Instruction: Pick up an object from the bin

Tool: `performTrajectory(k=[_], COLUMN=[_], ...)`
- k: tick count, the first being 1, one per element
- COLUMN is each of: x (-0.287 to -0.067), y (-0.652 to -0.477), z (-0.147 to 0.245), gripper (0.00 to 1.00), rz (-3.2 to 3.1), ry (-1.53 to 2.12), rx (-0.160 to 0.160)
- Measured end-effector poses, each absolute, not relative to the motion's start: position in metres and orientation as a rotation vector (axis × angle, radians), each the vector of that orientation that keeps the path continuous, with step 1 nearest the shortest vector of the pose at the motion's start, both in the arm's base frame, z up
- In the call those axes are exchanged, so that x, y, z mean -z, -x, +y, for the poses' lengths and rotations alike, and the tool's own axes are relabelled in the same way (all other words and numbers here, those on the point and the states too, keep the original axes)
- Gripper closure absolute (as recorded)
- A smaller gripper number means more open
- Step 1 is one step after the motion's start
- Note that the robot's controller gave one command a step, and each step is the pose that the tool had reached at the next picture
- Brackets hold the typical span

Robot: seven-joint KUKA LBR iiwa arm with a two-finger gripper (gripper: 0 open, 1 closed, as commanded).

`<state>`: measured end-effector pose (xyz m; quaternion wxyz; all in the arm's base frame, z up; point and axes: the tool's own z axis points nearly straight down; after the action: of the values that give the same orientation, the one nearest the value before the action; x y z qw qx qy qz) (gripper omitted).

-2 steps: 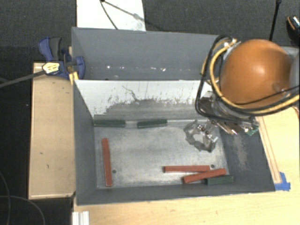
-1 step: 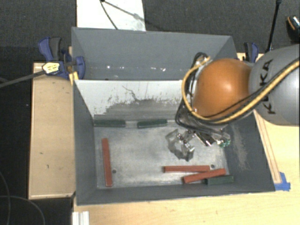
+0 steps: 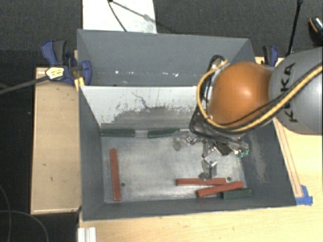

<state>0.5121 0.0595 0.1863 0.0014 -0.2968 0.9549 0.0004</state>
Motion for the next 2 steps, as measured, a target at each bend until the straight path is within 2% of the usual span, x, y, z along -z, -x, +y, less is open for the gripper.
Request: performTrajectory(k=[1, 2], x=[-0.082, -0.076], y=[-0.479, -0.538], z=[0.002, 0.002], gripper=[0.0, 0.0], rz=[2.949, 2.872], ry=[1.08, 1.262], rx=[0.001, 0.001])
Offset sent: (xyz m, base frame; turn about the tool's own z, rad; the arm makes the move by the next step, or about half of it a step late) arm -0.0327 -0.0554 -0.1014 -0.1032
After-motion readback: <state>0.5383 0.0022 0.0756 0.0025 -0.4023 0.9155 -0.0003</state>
